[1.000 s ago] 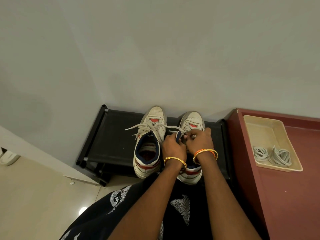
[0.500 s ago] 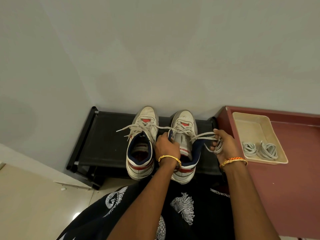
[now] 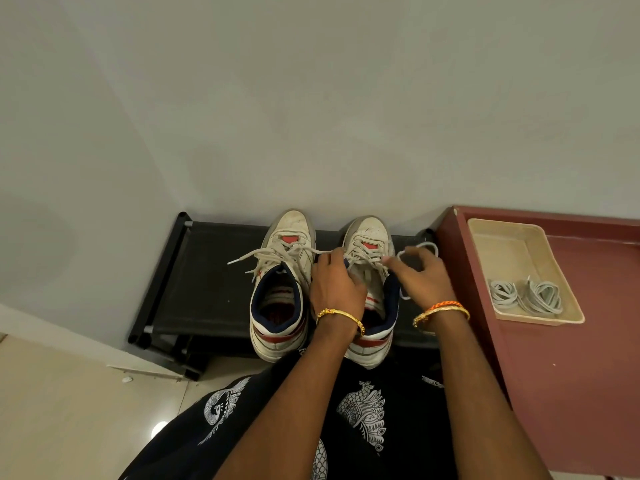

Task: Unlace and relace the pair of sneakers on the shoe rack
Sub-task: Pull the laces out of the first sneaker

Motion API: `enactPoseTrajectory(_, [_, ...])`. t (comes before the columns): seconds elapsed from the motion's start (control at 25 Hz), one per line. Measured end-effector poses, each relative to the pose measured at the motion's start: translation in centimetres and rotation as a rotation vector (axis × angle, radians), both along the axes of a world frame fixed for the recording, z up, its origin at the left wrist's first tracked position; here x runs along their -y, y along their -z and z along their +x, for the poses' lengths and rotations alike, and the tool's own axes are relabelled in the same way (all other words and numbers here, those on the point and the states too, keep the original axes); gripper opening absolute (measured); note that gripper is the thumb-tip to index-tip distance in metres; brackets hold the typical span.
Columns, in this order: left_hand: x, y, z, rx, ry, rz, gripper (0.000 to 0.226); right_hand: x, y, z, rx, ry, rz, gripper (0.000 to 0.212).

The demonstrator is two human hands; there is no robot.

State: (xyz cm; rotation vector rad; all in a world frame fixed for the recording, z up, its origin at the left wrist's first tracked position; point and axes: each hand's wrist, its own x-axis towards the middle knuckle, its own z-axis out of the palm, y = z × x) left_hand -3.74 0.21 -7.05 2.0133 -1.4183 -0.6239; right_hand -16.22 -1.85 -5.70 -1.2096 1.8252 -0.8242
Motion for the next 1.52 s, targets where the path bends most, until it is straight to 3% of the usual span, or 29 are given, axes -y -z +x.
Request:
enactPoseTrajectory(0.04, [0.1,-0.1,0.0,0.055,0.033,-0.016,0.042,0.1,0.2,0.6,0.049,-0.022,0.099,0.033])
enactPoseTrajectory(0.12, [0.3,-0.4,0.1,0.183,0.112,-0.036,0.047,0.5,0.1,1.2,0.108,0.050,0.105,0.015])
enactPoseTrajectory(0.28, [1.9,-1.0,0.7,0.342,0.286,-0.040,0.045,0.5,-0.1,1.3,-0.174,-0.040,0.090,0.032])
enactPoseTrajectory(0.52, [4.3,-0.8,1.2,0.408,0.464,0.031,0.031,0.8,-0.3,3.0,-0.406,-0.058,0.152,0.023])
enactPoseTrajectory(0.6, [4.5,-0.7,0.7,0.498,0.526,0.059,0.029,1.5,-0.5,2.4,-0.362,-0.030,0.180,0.019])
enactPoseTrajectory(0.72, [4.5,-0.8,-0.1,0.527,0.547,0.106,0.031,2.2,-0.4,0.6,-0.139,0.034,0.250,0.011])
enactPoseTrajectory(0.96, [4.7,-0.5,-1.3,0.523,0.532,0.181,0.035,2.9,0.6,-0.4,0.118,0.079,0.289,0.019])
enactPoseTrajectory(1.16, [4.7,-0.1,-1.2,0.270,0.382,0.109,0.030,2.9,0.5,-0.4,0.200,0.059,0.300,0.056])
enactPoseTrajectory(1.28, [4.7,0.2,-0.6,-0.051,0.125,0.024,0.006,3.1,0.8,-0.5,0.167,0.082,0.317,0.040])
enactPoseTrajectory(1.36, [5.4,0.4,0.1,-0.358,-0.103,0.097,0.012,3.1,0.8,-0.5,0.170,0.079,0.317,0.021])
enactPoseTrajectory(1.48, [6.5,0.1,1.2,-0.964,-0.349,0.219,0.027,3.3,0.7,-0.5,0.178,0.069,0.322,0.011])
enactPoseTrajectory(1.52, [6.4,-0.2,1.3,-1.018,-0.366,0.211,0.024,3.3,0.6,-0.4,0.177,0.063,0.323,0.010])
